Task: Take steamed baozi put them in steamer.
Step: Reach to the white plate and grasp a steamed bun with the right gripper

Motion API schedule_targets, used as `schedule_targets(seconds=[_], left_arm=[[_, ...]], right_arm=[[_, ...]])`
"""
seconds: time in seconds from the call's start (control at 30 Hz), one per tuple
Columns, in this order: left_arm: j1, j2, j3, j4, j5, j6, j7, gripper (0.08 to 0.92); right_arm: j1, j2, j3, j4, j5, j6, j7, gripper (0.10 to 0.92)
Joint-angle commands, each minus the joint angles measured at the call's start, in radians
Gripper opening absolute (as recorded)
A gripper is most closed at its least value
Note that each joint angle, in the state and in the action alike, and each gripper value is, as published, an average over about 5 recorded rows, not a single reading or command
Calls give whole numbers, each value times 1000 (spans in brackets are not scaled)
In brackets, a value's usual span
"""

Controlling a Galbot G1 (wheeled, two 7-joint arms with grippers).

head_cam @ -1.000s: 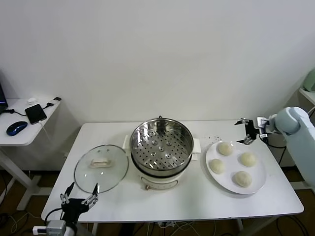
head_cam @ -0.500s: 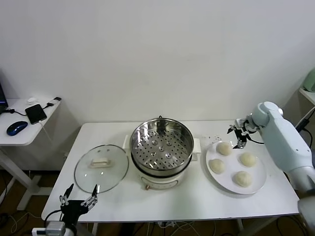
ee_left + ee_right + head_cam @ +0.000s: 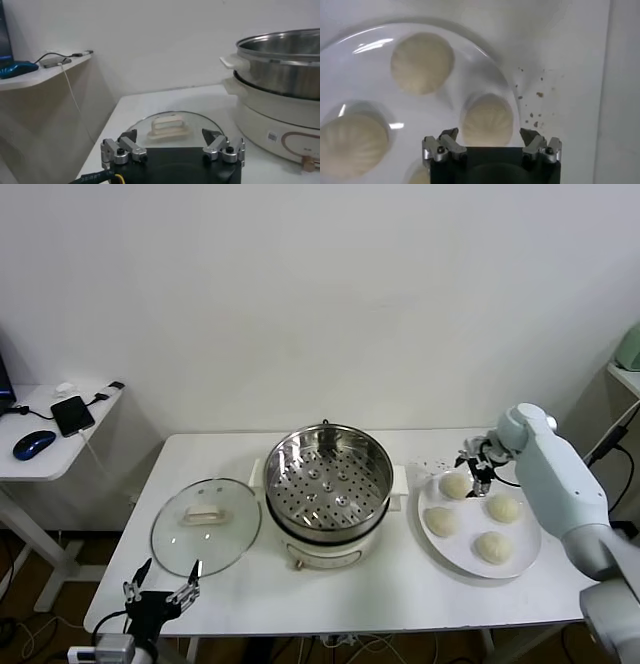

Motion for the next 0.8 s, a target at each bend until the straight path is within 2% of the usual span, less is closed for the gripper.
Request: schedule_targets(seconds=[0.03,0.53,0.8], left_arm=[[0,1,-2,5,-1,-1,0,823],[-2,0,2,7,1,-1,0,823],[-4,-1,7,11,4,-3,-1,823]], right_arm=[[-4,31,27,-61,-55,5,50,823],[-8,28,44,-76,-61,8,59,817],[-13,25,54,-66,-52,10,62,657]])
